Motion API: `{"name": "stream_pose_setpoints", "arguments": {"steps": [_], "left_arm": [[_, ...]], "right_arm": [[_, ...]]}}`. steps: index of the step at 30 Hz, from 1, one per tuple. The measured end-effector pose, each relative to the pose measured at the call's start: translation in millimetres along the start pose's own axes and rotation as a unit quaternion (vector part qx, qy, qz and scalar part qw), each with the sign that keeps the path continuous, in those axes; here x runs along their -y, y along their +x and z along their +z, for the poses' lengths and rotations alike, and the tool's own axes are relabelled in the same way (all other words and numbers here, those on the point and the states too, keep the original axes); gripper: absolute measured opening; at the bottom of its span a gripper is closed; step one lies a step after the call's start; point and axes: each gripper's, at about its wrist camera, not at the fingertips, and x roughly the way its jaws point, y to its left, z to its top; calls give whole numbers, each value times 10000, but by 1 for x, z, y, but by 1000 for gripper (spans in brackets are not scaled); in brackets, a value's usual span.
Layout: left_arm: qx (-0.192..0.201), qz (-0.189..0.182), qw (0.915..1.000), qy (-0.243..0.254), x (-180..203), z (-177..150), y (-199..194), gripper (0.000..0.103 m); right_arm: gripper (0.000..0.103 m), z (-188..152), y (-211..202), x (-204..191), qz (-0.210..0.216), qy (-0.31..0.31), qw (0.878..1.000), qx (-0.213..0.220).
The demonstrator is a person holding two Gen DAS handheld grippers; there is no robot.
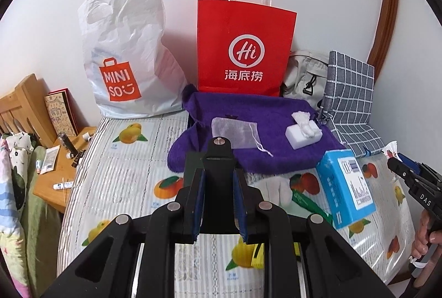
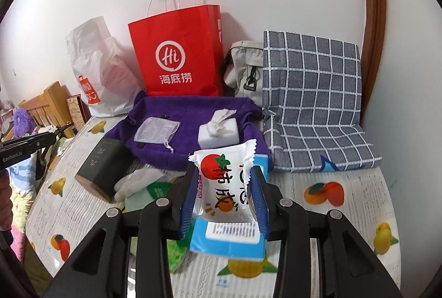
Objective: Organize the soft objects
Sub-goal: 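Carry the strap and snack packet toward the purple towel with both grippers, then lower the strap and snack packet over the purple towel with both grippers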
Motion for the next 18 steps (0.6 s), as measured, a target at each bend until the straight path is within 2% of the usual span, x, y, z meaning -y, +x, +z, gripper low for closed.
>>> {"name": "stream_pose_setpoints", "arguments": {"steps": [15,18], "left_arm": [[67,75,9999,-13,5,54,48,20],[110,56,9999,40,11,69,58,20]], "right_arm": [[38,65,51,6,-42,-124,9998,150],[38,86,64,2,213,-119,9996,171]]}}
